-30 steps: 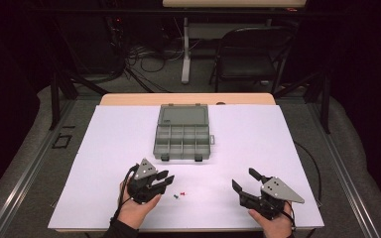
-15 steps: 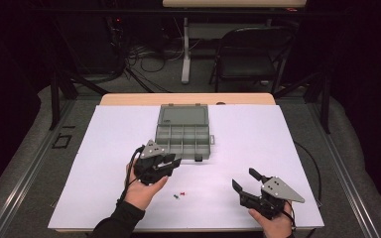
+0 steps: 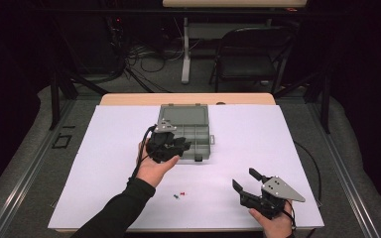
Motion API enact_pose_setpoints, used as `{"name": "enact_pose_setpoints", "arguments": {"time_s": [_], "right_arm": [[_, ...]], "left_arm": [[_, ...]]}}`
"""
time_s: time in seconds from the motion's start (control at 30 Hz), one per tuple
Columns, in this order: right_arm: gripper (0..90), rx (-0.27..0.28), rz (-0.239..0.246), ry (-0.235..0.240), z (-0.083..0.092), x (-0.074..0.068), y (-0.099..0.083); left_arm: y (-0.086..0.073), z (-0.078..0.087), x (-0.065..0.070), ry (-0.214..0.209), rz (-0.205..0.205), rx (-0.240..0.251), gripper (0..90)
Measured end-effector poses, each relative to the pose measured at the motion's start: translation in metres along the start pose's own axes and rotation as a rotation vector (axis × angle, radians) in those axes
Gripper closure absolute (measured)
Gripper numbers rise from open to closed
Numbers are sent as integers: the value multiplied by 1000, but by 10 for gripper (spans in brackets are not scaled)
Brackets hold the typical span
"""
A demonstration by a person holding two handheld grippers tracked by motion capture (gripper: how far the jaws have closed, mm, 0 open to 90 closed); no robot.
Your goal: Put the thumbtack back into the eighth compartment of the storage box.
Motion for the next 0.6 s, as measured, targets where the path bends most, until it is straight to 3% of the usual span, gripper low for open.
{"name": "enact_pose_setpoints", "arguments": {"time_s": [0.37, 0.6], "right_arm": [[293, -3, -12, 2, 0, 0, 0], [293, -6, -9, 5, -1, 0, -1]], "left_arm": [[11, -29, -5, -15, 30, -59, 696], [10, -51, -6, -24, 26, -106, 696]]}}
Point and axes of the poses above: each handheld gripper's, and its own axes: z roughly backward along the jaws, y roughly out of its top, x roughly to its right, the point moved 9 cm from there along -z, roughly forward along the jaws, and after that the axes turned 15 degrees about -z, right-handed, at the moved point
